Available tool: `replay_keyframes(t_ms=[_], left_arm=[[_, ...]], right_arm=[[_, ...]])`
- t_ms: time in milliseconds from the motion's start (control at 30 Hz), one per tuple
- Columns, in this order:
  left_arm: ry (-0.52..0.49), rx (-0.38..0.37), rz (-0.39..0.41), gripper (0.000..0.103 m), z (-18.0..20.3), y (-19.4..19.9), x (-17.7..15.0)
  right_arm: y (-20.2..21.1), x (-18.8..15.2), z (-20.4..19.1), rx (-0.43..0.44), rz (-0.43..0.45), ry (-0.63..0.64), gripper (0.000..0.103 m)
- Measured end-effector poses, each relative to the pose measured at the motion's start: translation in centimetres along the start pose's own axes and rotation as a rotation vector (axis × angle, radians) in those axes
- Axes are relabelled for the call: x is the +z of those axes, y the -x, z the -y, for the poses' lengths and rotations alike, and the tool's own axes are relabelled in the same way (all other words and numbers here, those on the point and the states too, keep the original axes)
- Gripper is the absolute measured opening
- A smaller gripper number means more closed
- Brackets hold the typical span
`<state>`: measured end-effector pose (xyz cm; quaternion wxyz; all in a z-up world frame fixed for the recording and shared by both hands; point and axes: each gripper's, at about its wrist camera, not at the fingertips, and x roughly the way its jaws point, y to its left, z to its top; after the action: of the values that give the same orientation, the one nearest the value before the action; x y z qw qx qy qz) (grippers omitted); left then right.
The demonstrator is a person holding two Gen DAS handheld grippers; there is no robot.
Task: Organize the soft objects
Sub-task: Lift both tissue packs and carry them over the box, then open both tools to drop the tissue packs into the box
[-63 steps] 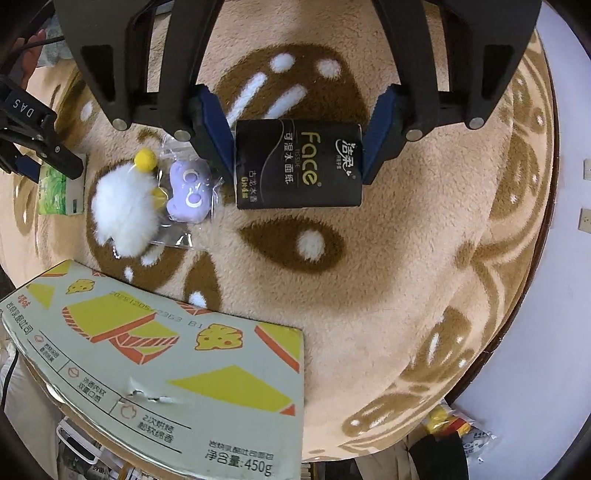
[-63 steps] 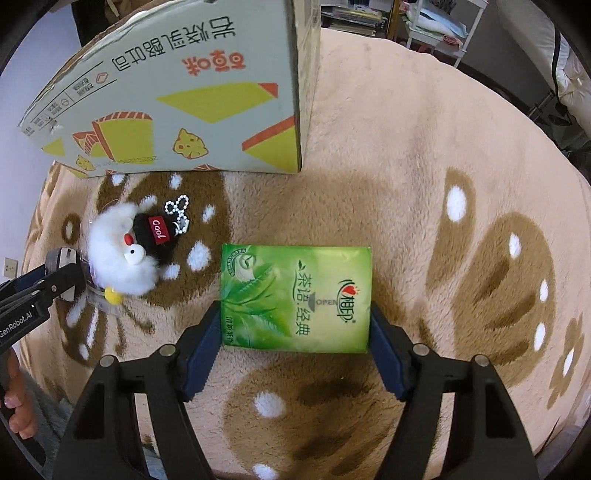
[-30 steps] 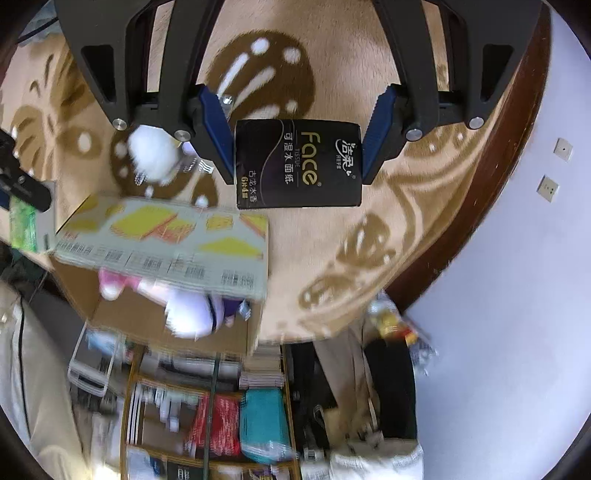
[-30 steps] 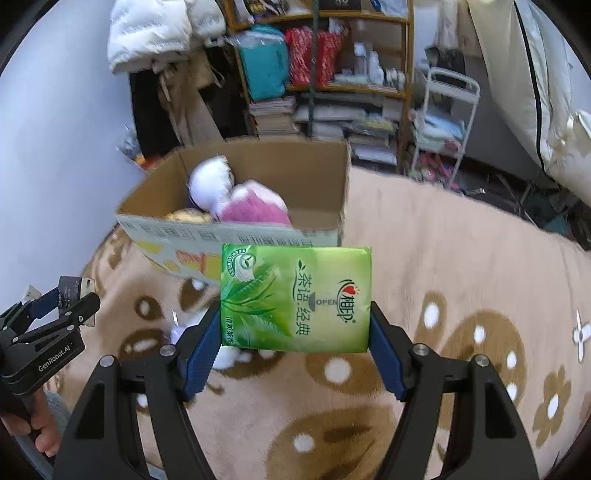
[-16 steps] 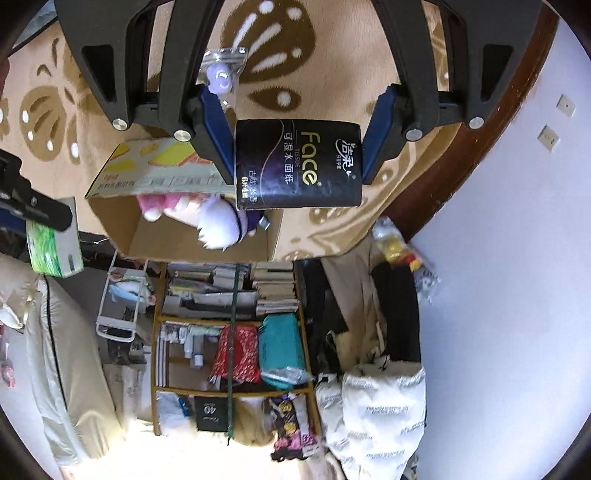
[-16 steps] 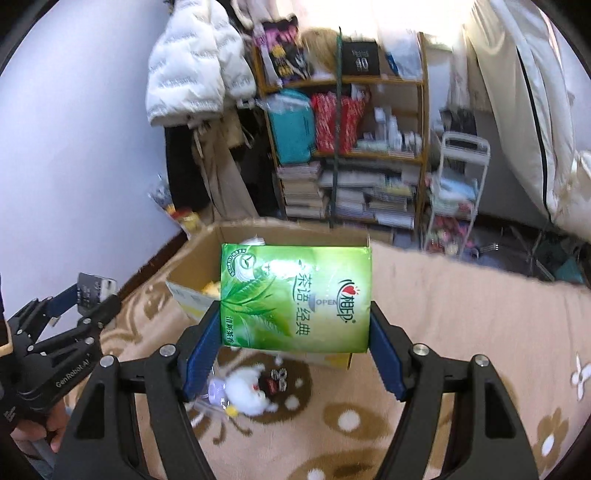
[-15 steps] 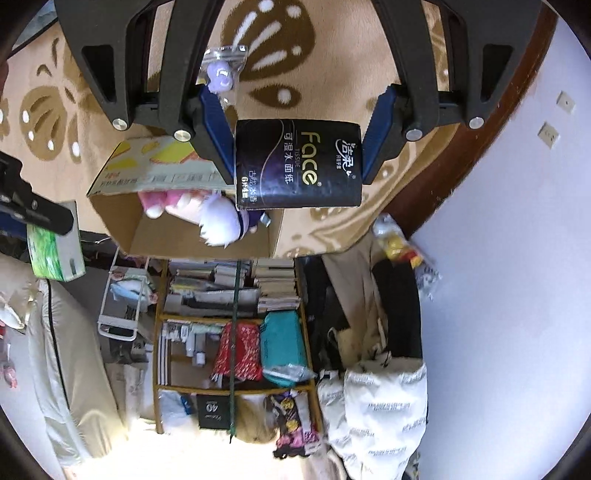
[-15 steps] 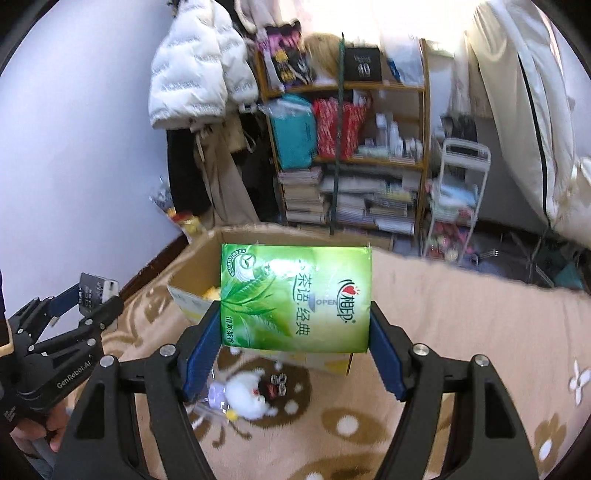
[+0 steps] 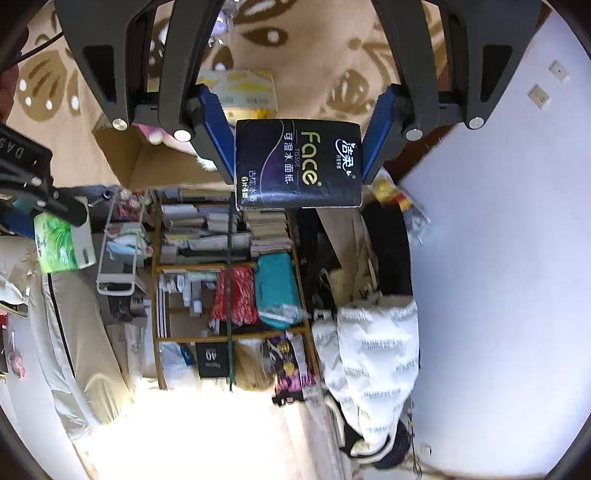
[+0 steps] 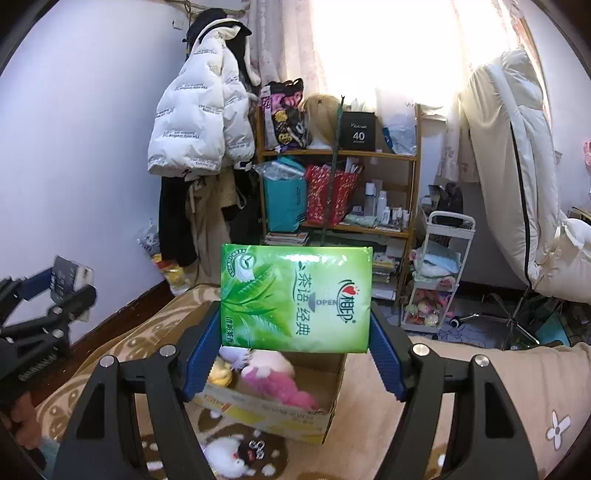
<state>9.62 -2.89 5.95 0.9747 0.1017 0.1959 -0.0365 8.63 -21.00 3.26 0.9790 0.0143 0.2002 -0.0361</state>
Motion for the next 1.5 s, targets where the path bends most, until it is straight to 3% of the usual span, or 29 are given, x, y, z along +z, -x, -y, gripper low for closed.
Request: replay_keyframes(t_ms=[167,433,767,1067,1500], left_arm=[[-0.034,0.023,0.056,0.064,0.4,-0.2,1.4],[-0.019,0.010,0.062,0.064,1.0,-2.4,0.9],[0.007,-0.084,0.007,0.064,2.3,-5.7,-1.2],[-0.013,-0.117,-0.062,0.065,3.5,-9.0,-2.7],[0.042,-0.168,-0.146,0.065,3.2,-11.1,-4.3]], right_arm=[[-0.5,0.5,0.5,-0.015,0.049,0.001,0.078],[-2.2,-0.1,1.7,-0.005,0.033,-0.041,0.078],[-5.2,-2.3,2.1,0.013,-0.064,-0.063,0.078],[-7.7,-4.0,2.8,0.020,-0.149,-0.090,0.078],[-9.1,-5.2,3.1,0.027,-0.215,-0.087,0.078]])
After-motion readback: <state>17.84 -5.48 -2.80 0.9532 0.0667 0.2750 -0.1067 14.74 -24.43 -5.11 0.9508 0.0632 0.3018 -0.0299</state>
